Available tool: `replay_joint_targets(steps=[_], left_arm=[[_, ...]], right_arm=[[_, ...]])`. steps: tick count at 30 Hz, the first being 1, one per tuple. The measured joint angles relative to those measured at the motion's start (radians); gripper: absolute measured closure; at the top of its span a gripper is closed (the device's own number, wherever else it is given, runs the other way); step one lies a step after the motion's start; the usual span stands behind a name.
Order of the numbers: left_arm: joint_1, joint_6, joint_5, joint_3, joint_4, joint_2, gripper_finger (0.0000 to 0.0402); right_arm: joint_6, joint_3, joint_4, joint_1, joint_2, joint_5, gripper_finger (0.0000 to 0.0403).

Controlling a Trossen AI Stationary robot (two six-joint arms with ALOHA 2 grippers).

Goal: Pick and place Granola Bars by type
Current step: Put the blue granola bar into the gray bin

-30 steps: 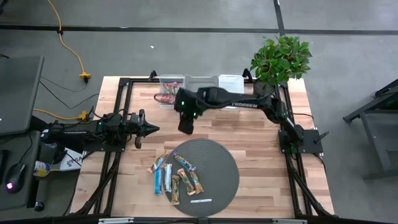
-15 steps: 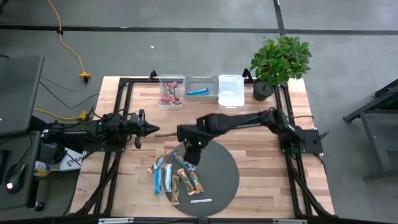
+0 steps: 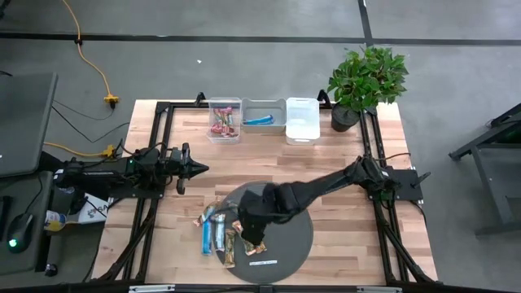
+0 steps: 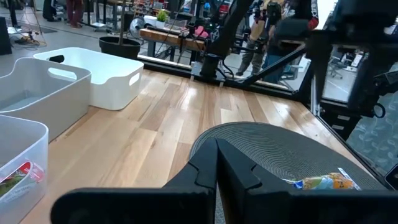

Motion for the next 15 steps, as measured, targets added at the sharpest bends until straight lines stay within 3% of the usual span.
replay_joint_targets(steps=[8, 15], left_arm=[[0.000, 0.000, 0.000, 0.000, 0.000, 0.000, 0.0401], [0.000, 0.000, 0.000, 0.000, 0.000, 0.000, 0.0401]], right_arm=[[0.089, -0.151, 0.194, 0.063, 0.000, 0.157, 0.0263], [0.130, -0.318, 0.419, 0.049, 0.000, 0.167, 0.0248]])
